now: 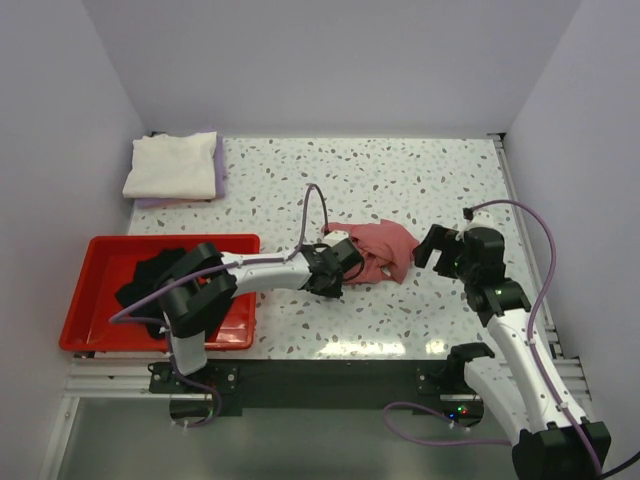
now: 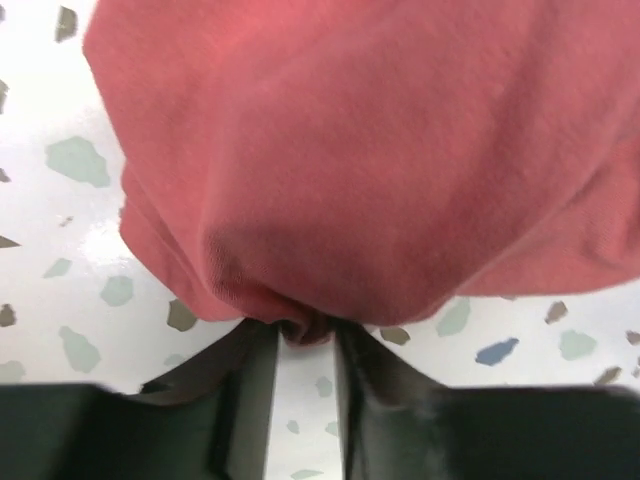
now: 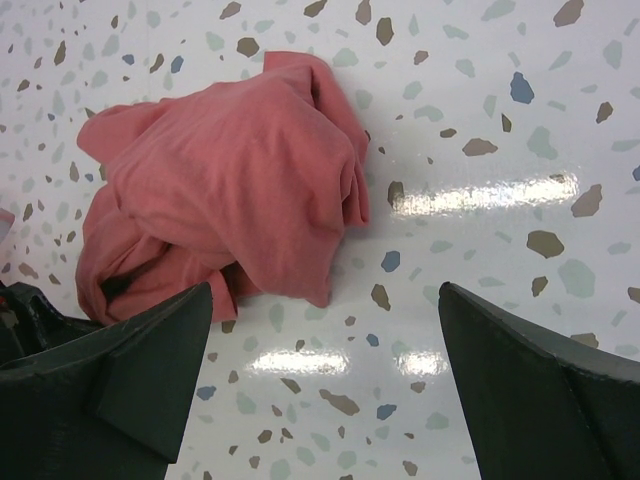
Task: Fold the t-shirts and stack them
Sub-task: Flatten the tshirt out
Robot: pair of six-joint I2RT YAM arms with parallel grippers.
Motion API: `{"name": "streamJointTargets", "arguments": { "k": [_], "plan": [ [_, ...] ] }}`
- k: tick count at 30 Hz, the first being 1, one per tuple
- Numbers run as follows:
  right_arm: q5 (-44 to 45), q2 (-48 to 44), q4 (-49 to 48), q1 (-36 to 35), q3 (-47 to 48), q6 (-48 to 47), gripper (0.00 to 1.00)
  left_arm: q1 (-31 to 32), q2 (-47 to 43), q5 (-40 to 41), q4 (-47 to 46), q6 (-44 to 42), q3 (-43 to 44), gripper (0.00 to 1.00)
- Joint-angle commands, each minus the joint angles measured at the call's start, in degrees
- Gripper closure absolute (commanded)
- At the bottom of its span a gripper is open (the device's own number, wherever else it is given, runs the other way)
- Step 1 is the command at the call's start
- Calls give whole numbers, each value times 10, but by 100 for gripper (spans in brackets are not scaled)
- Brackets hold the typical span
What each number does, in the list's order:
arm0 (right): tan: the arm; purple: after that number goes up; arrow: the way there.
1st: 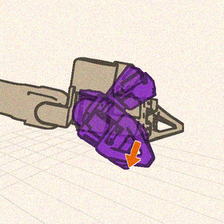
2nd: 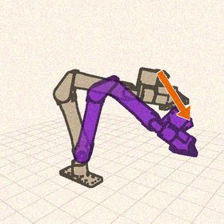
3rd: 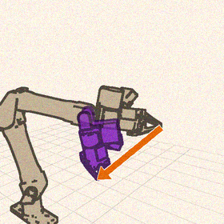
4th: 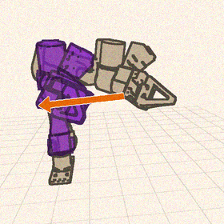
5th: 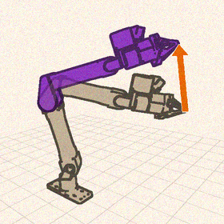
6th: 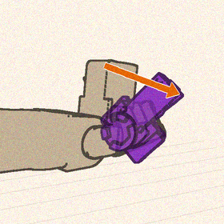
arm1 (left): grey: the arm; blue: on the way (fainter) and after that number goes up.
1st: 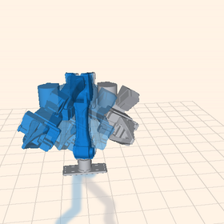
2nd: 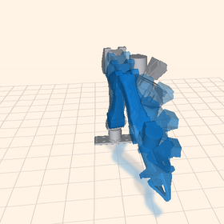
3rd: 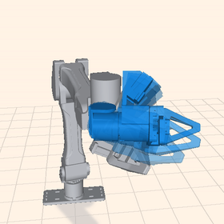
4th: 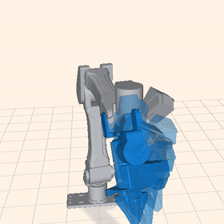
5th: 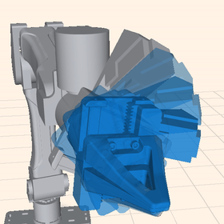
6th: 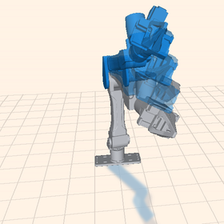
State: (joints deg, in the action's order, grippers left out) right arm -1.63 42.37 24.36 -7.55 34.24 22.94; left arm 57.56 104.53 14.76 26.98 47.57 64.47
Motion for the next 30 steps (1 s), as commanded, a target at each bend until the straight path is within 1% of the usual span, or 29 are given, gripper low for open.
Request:
{"name": "streamJointTargets", "arguments": {
  "k": [1,2,4,5,6,9,11,13,16,18,19,21,22,24,26,28,30],
  "plan": [
    [-8,4,-27,2,0,1,1,2,53,53,63,30,16,71],
    [-11,10,-27,1,0,0,1,2,59,53,71,29,21,80],
    [-4,12,-21,1,4,-1,1,2,65,55,76,31,30,89],
    [-1,12,-18,2,5,-1,1,2,63,58,76,31,29,97],
    [-2,10,-19,2,4,-1,1,2,60,62,75,34,28,100],
    [-12,5,-24,2,1,-3,1,1,32,90,82,41,23,100],
    [-18,6,-33,2,-1,-8,1,1,-6,116,90,54,14,100],
    [-67,18,-55,1,-4,-20,1,-2,-54,142,89,60,-6,100],
    [-128,43,-75,2,-8,-41,1,-14,-110,151,86,65,-25,100],
    [-145,72,-74,-7,-4,-49,1,-27,-149,153,85,66,-35,100],
    [-142,78,-77,-14,-4,-51,1,-32,-162,157,82,65,-47,100],
    [-123,93,-78,-53,-1,-57,1,-47,-196,162,80,66,-59,100],
    [-81,97,-78,-69,-1,-60,1,-53,-208,159,76,66,-71,100],
    [-44,112,-76,-104,4,-62,2,-73,-240,156,73,65,-85,100],
    [-18,132,-71,-107,9,-55,4,-83,-259,145,55,60,-108,100],
    [-15,155,-90,-109,14,-47,7,-95,-281,127,27,49,-130,100],
    [-20,175,-106,-120,20,-32,9,-97,-288,113,18,42,-136,100]
  ]
}}
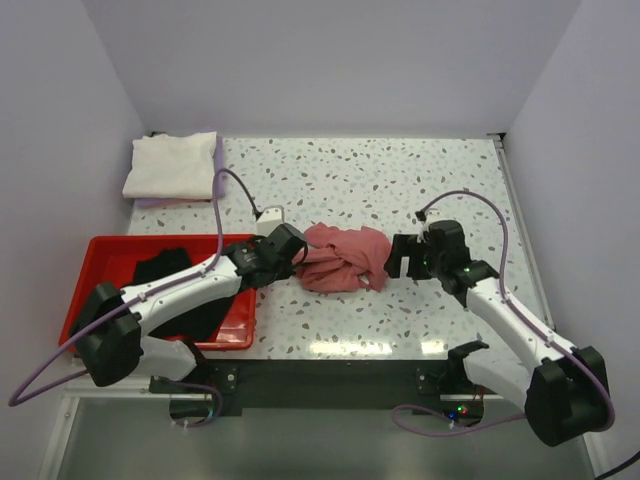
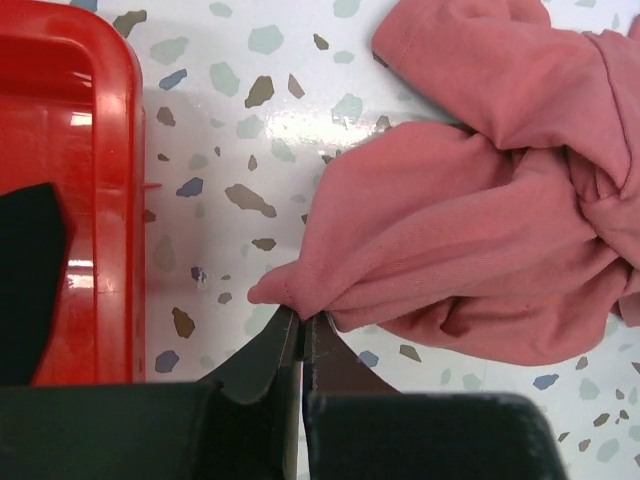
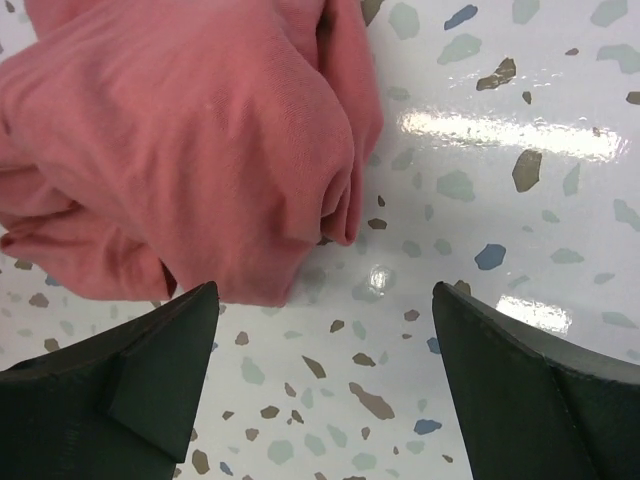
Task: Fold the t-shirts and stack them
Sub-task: Flatten the tshirt out
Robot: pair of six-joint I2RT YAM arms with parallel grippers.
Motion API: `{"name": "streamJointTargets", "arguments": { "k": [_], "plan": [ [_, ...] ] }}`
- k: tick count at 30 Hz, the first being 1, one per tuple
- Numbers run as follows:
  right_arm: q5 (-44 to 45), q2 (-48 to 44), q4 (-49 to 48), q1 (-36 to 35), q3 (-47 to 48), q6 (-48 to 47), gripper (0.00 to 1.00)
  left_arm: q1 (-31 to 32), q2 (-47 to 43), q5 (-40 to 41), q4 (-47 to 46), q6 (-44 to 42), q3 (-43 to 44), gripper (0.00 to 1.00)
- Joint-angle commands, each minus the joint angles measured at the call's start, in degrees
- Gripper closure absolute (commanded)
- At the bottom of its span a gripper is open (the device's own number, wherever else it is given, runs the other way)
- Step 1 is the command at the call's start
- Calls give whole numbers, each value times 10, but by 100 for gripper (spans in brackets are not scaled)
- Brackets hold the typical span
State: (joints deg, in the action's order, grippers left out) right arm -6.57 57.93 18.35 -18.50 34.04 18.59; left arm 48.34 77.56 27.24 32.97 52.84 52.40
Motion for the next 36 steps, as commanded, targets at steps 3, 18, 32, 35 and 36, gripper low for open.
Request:
{"name": "streamJointTargets", "arguments": {
  "k": [3,18,32,35,36],
  "plan": [
    [46,52,-59,-43,37,25,13,-5,-15,-46,-64,-26,-20,100],
    [64,100,-48,-114,67,29,26,-6,-9,-54,-84,-40,-31,100],
    [122,126,-45,-132,59,47,70,-6,-19,-43,-79,-47,-19,100],
    [114,124,-46,-133,54,51,100,-6,-20,-41,-81,-47,-19,100],
    [115,119,-46,-132,54,51,100,-6,-19,-41,-79,-46,-18,100]
  ]
}}
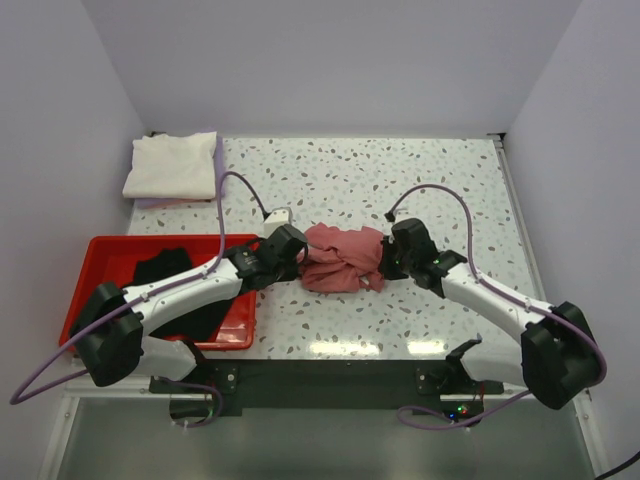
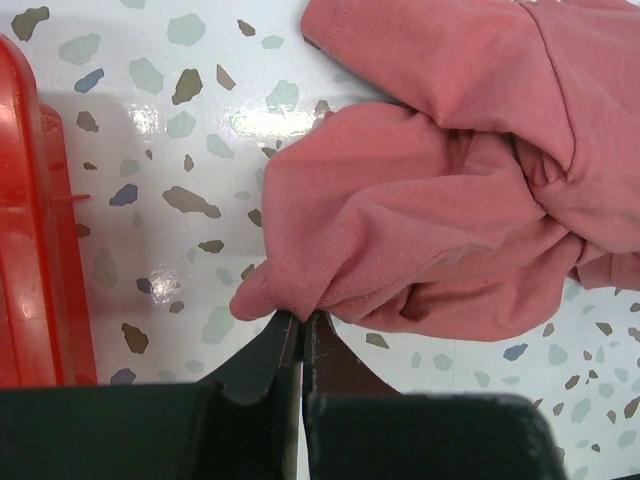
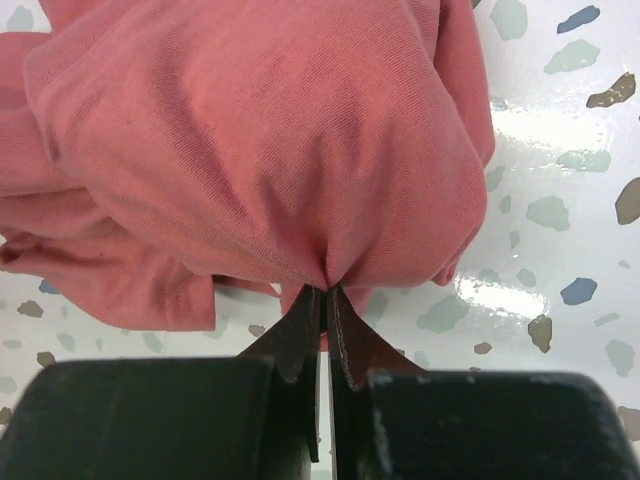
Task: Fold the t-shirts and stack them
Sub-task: Flatten the tshirt out
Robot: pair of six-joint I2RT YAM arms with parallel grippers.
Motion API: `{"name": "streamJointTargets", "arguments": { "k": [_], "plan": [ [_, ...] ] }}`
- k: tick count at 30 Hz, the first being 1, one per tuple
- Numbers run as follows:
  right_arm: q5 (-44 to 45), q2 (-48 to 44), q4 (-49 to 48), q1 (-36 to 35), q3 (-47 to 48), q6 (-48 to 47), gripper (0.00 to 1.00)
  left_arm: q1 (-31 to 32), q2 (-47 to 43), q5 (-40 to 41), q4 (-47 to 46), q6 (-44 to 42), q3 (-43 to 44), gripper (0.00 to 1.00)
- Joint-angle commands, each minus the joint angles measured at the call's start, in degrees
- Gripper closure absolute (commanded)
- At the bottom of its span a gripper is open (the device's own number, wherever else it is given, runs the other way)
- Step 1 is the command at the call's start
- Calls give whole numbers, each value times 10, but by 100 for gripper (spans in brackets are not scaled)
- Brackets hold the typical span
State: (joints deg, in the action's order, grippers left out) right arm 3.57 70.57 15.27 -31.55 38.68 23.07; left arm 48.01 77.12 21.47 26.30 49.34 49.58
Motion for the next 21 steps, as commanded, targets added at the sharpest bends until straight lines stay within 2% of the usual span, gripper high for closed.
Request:
{"name": "streamJointTargets", "arguments": {
  "k": [1,7,11,12,15,21],
  "plan": [
    [16,-15,-5,-3,7,5,100,-3,-14,18,-10,-8,12,100],
    [97,-81,58,-2,32,-12,100,-7,-21,52,2,-4,31,100],
    [182,-120,100,-1,64,-11,100,-22,-29,80,9,-10,63,100],
    [230,-132,116,0,73,-6,100,-26,-31,99,16,-10,69,100],
    [280,-156,156,13,104,-3,100,-43,-37,116,21,-12,89,100],
    [252,-169,176,97,151,-12,100,-80,-60,146,31,-23,114,100]
  ]
}}
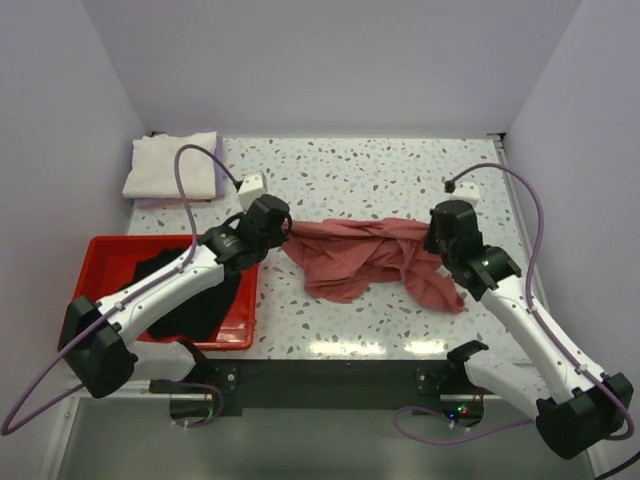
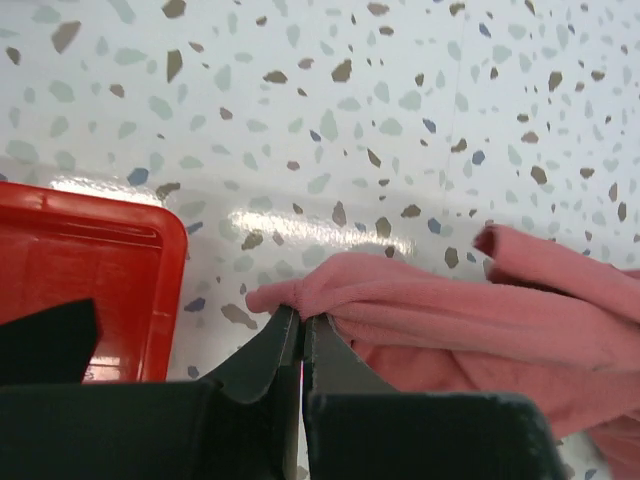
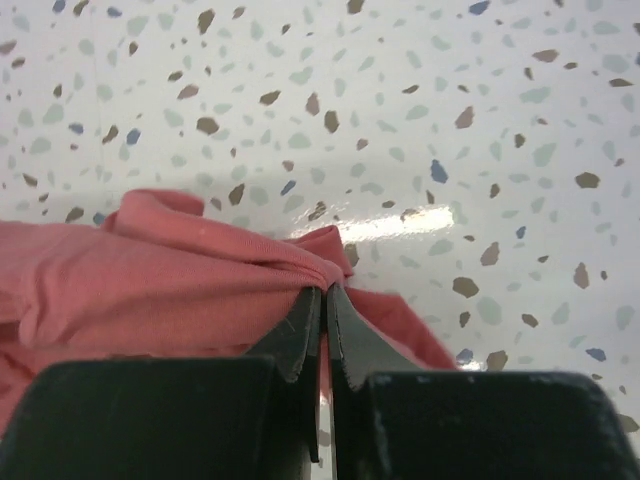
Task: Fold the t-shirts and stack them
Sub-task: Flatten the tshirt out
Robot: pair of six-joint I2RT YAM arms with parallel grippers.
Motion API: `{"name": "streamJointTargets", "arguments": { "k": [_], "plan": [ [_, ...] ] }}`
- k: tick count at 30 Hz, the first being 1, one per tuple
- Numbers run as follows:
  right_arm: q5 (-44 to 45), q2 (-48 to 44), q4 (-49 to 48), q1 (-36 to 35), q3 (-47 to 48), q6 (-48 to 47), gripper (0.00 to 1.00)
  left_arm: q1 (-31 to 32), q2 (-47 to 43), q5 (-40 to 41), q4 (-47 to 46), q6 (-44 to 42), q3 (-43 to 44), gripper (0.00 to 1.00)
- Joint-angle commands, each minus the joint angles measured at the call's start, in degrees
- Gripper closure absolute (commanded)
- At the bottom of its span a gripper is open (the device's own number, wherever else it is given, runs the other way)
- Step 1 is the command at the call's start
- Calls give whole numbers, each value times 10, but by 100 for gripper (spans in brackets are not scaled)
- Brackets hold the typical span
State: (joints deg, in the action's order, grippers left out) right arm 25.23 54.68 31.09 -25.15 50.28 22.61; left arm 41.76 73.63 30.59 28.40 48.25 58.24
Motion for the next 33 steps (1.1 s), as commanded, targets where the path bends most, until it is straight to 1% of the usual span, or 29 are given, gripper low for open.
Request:
{"name": "streamJointTargets", "arguments": {
  "k": [1,4,7,8,10,13,17,19,21,26,29,30,33],
  "plan": [
    [20,-7,20,58,37,-8,100,-23,-29,54,11,-12,28,100],
    [22,-1,45,79,49,-14,100,-39,-51,65,15,-19,22,100],
    [25,-5,47,84,65,-23,100,-48,-75,73,2,-38,28,100],
    [14,-11,46,84,77,-24,100,-48,-88,72,-7,-45,32,100],
    [9,-13,42,84,89,-14,100,-48,-105,49,-54,-75,34,100],
    [10,-15,43,83,127,-9,100,-48,-113,35,-84,-94,54,100],
    [53,-31,63,83,217,-15,100,-48,-130,52,-71,-119,126,100],
    [85,-52,69,84,247,-27,100,-48,-142,71,-70,-133,146,100],
    [99,-66,66,84,283,-39,100,-48,-168,70,-84,-149,166,100],
    [133,-96,89,83,374,-75,100,-48,-230,32,-116,-185,209,100],
    [133,-115,95,84,415,-80,100,-48,-241,0,-112,-203,252,100],
    [128,-119,99,84,428,-85,100,-48,-241,-25,-110,-211,264,100],
    [115,-125,114,84,483,-94,100,-48,-240,-67,-99,-216,305,100]
  ]
}}
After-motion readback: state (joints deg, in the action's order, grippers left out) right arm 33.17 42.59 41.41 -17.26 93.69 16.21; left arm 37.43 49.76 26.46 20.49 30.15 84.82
